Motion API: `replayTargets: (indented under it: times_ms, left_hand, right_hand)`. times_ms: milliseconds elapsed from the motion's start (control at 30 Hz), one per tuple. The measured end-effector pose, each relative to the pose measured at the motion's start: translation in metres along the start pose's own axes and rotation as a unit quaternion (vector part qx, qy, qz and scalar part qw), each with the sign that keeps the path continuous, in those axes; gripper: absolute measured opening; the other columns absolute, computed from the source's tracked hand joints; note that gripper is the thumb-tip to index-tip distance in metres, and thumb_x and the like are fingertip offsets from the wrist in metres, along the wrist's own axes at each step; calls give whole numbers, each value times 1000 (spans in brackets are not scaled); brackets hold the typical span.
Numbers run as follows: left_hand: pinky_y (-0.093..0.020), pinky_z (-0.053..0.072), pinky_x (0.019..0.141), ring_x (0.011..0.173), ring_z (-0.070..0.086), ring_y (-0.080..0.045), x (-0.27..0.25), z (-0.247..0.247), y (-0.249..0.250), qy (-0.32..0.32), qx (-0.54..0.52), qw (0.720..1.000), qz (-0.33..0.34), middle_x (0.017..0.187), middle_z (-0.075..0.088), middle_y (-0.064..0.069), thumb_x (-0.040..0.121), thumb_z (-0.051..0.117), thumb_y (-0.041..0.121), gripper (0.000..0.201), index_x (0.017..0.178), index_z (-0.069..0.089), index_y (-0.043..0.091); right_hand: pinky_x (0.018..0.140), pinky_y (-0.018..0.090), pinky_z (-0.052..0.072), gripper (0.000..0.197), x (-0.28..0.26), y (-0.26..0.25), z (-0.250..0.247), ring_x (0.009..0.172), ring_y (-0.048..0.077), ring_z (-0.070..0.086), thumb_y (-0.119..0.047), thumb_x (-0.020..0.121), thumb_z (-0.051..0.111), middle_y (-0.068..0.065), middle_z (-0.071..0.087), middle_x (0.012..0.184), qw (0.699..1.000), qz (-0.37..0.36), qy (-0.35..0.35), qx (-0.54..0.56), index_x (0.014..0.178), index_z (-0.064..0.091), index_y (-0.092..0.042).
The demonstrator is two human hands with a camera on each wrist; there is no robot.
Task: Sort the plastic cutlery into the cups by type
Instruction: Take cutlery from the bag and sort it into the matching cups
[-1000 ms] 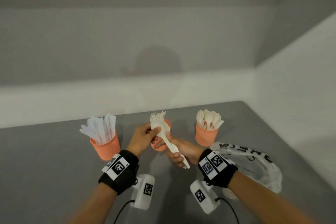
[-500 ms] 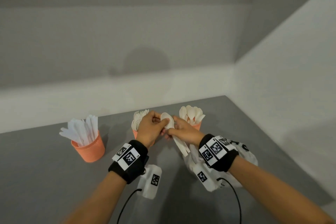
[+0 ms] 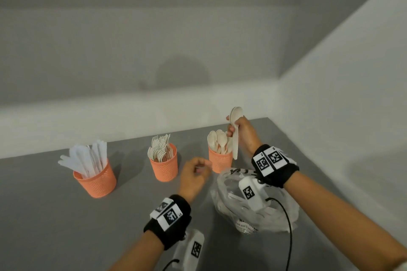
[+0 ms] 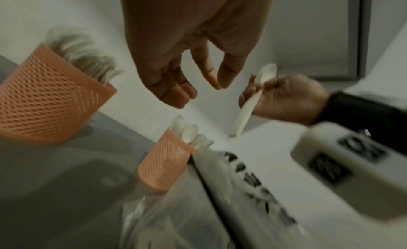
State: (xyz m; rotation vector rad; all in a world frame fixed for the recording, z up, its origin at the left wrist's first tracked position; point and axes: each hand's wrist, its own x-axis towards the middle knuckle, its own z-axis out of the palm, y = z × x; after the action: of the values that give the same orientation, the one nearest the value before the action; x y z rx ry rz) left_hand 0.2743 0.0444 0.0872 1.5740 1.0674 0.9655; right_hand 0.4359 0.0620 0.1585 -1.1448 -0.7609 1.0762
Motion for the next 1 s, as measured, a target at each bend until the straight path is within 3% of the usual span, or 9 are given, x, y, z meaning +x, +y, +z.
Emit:
replayTargets:
  times_ms: [100, 167, 233, 333, 533, 667, 800, 900, 1000]
  left_hand:
    - [-24, 32, 99, 105, 43, -6, -7, 23, -12, -85, 90, 992, -18, 109, 48, 4, 84, 65, 14, 12, 93, 69, 20]
    - [-32, 31, 111, 124, 38, -15, -7, 35, -22, -119, 143, 981, -44, 130, 36, -3, 84, 65, 19, 25, 109, 66, 19]
    - [-32, 32, 111, 128, 39, -21, -8, 43, -26, -142, 181, 971, -62, 138, 34, -6, 86, 62, 18, 35, 121, 59, 18]
    - [-28, 38, 105, 122, 46, -23, -10, 46, -30, -127, 212, 966, -82, 132, 42, -8, 87, 54, 5, 43, 128, 53, 15]
    - [-23, 37, 102, 120, 48, -23, -13, 35, -38, -96, 231, 965, -78, 128, 45, -9, 86, 56, 6, 43, 129, 52, 12]
    - [-17, 32, 98, 122, 47, -21, -11, 29, -40, -88, 254, 960, -75, 131, 44, -8, 88, 57, 12, 44, 131, 50, 12]
    - [-17, 32, 97, 123, 45, -20, -11, 29, -39, -85, 258, 960, -73, 132, 43, -7, 89, 56, 12, 44, 133, 48, 12]
    - [-12, 30, 92, 122, 46, -19, -11, 31, -39, -77, 255, 961, -70, 132, 43, -7, 89, 55, 12, 44, 132, 48, 12]
    - [-11, 28, 91, 121, 46, -19, -12, 31, -39, -75, 256, 961, -71, 132, 43, -7, 90, 55, 13, 43, 133, 48, 11]
  right_hand:
    - [63, 27, 40, 23, 15, -5, -5, 61, 17, 43, -7, 87, 27, 4, 43, 62, 999, -15, 5, -42, 85, 49, -14]
    - [77, 30, 44, 25, 25, -2, -7, 74, 22, 52, -3, 88, 27, 7, 52, 69, 997, -24, 4, -78, 85, 49, -15]
    - [86, 34, 43, 19, 33, 2, -7, 90, 25, 56, -7, 84, 33, 9, 61, 79, 995, -26, -3, -101, 85, 50, -17]
    - [80, 31, 44, 21, 45, 11, -7, 97, 27, 56, -3, 86, 33, 13, 63, 91, 995, -19, 2, -103, 83, 50, -16]
    - [97, 41, 43, 26, 64, 32, -8, 97, 29, 58, 1, 89, 37, 8, 63, 83, 987, -7, -7, -158, 78, 54, -16]
    - [95, 38, 45, 19, 69, 50, -13, 106, 33, 59, 2, 86, 49, 21, 66, 105, 926, -32, -33, -375, 91, 66, -4]
    - [77, 30, 42, 21, 68, 51, -14, 92, 27, 58, -1, 86, 47, 19, 65, 100, 861, -64, -46, -502, 102, 61, 2]
    - [86, 34, 44, 31, 67, 47, -9, 106, 31, 56, 1, 86, 45, 17, 59, 117, 821, -75, -43, -565, 115, 54, -4]
    - [106, 37, 38, 63, 61, 49, -3, 131, 28, 37, 5, 80, 49, 12, 38, 141, 797, -86, -70, -594, 139, 35, -14]
